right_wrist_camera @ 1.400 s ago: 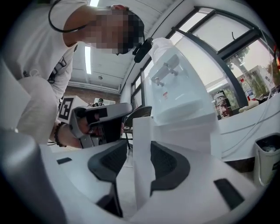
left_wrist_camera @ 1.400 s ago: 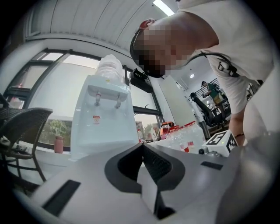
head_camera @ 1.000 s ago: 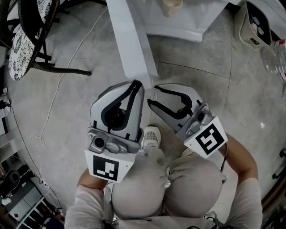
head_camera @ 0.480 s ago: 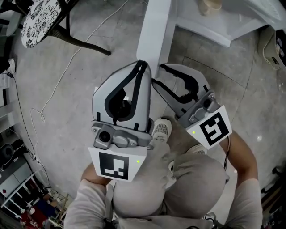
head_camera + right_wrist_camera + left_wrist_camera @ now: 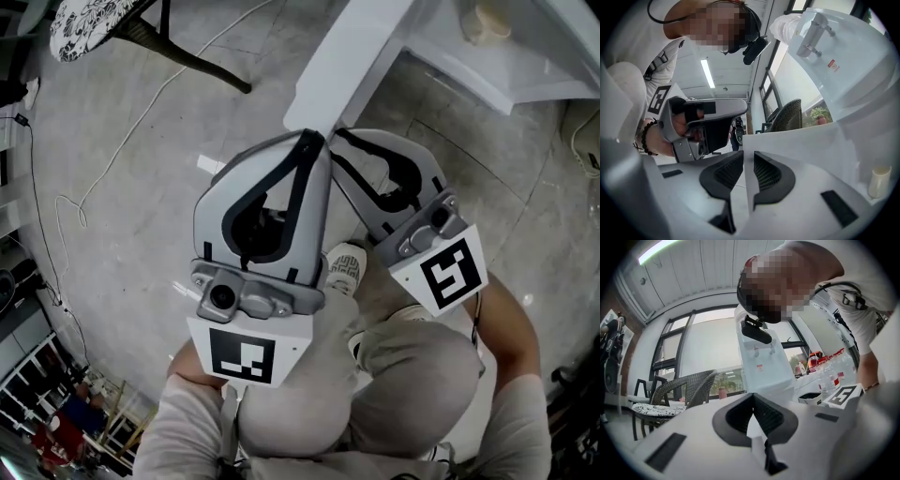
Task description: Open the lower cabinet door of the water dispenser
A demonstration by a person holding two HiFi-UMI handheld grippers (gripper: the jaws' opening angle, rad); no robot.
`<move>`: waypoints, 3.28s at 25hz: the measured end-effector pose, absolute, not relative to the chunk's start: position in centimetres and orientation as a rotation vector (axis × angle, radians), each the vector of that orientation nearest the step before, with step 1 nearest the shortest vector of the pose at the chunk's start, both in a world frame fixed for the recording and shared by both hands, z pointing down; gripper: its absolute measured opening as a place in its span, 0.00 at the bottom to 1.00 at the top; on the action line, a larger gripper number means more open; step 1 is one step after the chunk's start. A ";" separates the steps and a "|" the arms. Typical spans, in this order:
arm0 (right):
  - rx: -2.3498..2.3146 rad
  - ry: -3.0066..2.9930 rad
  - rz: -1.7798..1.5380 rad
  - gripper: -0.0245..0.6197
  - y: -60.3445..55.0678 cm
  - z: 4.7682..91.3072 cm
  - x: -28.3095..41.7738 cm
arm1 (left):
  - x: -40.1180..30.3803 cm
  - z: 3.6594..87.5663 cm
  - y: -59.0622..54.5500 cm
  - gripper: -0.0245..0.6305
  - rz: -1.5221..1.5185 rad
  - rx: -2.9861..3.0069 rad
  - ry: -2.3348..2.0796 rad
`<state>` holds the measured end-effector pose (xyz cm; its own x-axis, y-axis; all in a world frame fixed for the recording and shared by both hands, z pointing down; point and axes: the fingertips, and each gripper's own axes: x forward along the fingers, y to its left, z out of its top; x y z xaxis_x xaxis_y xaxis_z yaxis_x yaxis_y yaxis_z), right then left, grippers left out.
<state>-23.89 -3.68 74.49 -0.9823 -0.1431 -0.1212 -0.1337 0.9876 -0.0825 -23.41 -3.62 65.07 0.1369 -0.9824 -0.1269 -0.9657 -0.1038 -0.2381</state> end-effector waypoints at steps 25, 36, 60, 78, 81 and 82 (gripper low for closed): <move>-0.531 2.916 -0.154 0.07 -6.5 69.6 -14.3 | -18.0 64.8 -6.1 0.04 -0.040 -2.251 1.812; -1.073 2.784 -0.226 0.07 -8.5 50.7 1.2 | -13.8 46.6 -6.4 0.04 -0.019 -2.314 1.749; -1.348 2.681 -0.092 0.07 -2.3 -2.0 15.3 | -9.6 -9.1 1.9 0.04 0.175 -2.237 1.768; -1.500 2.628 -0.017 0.07 1.6 -5.9 15.7 | -12.3 -9.4 3.3 0.04 0.144 -2.250 1.767; -1.492 2.637 -0.015 0.07 1.9 -6.1 14.9 | -12.6 -9.5 3.2 0.04 0.133 -2.258 1.765; -1.491 2.640 -0.009 0.07 1.9 -6.2 14.7 | -12.6 -9.6 3.2 0.04 0.133 -2.261 1.760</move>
